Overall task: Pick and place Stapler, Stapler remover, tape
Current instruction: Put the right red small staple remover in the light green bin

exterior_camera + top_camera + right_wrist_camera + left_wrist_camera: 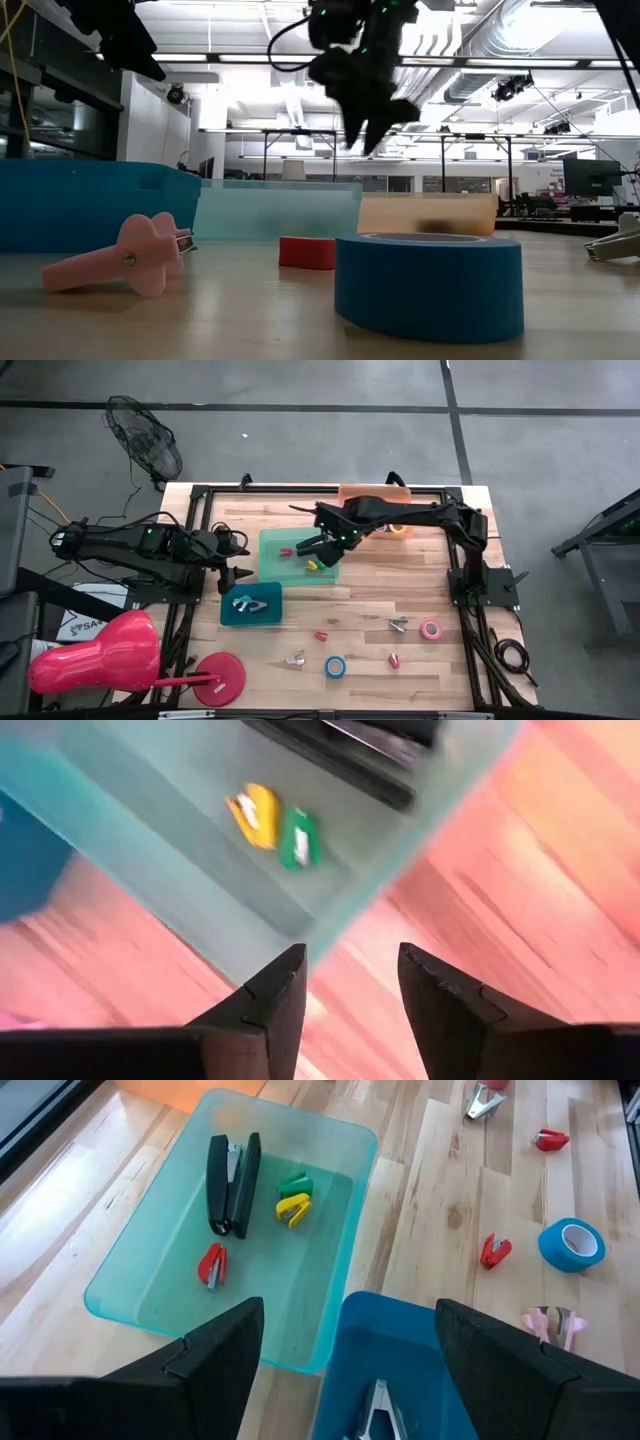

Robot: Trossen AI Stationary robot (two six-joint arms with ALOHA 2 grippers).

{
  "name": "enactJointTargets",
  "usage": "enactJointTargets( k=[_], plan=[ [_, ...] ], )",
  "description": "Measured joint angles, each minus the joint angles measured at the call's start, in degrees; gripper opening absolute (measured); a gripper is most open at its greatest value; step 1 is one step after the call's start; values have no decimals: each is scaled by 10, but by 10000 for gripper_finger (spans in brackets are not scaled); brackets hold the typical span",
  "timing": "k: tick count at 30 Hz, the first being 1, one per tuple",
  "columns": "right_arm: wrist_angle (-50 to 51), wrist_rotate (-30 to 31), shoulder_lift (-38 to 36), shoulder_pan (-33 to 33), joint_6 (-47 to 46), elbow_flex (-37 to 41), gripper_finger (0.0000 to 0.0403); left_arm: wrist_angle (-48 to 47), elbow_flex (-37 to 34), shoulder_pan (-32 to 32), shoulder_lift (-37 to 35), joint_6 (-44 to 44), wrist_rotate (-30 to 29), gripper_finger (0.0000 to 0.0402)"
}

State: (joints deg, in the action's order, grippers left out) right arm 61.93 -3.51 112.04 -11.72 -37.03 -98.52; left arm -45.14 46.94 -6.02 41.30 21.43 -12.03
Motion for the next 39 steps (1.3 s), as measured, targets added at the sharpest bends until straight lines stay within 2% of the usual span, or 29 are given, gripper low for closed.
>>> enactJointTargets(
  k=[8, 13, 25, 39],
  plan=[
    [153, 37, -35, 59, -68, 0, 149, 0, 0, 0, 0, 0, 0, 288],
    [206, 52, -37, 114, -114, 0, 149, 0, 0, 0, 0, -2, 0, 288],
    [208, 30, -37, 216, -225, 0, 149, 0, 0, 0, 0, -6, 0, 288],
    [171, -11, -37, 298, -277, 0, 149, -1, 0, 0, 0, -10, 12, 288]
  ],
)
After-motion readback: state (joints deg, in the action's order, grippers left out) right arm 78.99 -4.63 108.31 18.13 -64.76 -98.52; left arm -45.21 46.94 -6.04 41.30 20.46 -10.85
